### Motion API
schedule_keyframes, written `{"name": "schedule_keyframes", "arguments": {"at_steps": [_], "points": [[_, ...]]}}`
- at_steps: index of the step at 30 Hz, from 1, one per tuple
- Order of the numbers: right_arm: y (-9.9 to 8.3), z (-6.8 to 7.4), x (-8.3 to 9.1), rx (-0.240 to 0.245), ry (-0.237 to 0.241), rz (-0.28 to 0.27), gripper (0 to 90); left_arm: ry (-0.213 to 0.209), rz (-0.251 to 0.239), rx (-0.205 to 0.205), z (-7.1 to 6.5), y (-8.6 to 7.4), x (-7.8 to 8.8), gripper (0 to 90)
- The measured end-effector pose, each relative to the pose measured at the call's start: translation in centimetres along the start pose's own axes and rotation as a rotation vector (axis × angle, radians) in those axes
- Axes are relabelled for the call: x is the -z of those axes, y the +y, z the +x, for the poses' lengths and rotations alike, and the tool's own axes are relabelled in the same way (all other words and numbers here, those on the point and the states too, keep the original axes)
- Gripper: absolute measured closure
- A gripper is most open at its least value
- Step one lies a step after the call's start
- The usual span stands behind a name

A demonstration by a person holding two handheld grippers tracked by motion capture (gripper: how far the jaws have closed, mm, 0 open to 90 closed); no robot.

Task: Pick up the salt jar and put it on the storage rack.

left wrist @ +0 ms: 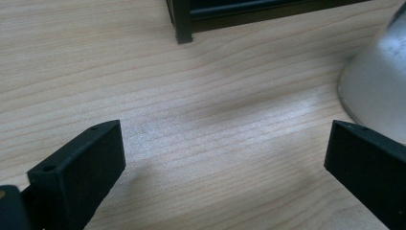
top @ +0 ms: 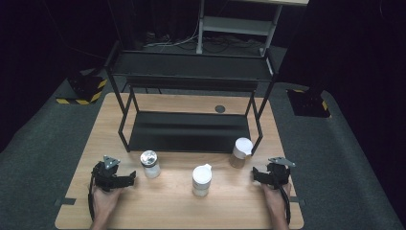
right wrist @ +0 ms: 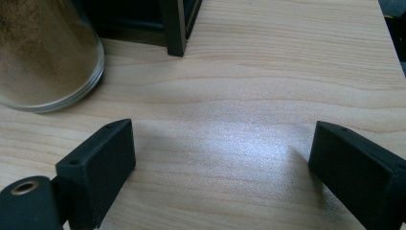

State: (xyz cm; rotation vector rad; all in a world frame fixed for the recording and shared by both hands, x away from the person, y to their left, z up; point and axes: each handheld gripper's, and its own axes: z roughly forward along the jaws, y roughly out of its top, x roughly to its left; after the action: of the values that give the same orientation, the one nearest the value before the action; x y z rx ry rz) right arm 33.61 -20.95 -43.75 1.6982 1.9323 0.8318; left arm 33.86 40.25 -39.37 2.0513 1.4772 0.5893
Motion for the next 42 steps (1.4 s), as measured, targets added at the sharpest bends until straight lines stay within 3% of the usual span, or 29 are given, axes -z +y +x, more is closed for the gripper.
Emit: {"name": "schedule_keyframes", "arguments": {"at_steps": [16, 29, 42], "points": [[0.0, 0.0, 0.0, 0.000, -0.001, 0.000, 8.4, -0.062, 0.016, -0.069, -0.7, 0.0, 0.8, 0.4], [0.0, 0.0, 0.0, 0.000, -0.001, -0.001, 8.8, -0.096, 0.021, -0.096, -1.3, -0.4, 0.9, 0.4], [-0.1, 0.1, 0.1, 0.000, -0.002, -0.002, 9.0, -0.138, 0.011, -0.137, -2.8, -0.1, 0.5, 0.5]]}}
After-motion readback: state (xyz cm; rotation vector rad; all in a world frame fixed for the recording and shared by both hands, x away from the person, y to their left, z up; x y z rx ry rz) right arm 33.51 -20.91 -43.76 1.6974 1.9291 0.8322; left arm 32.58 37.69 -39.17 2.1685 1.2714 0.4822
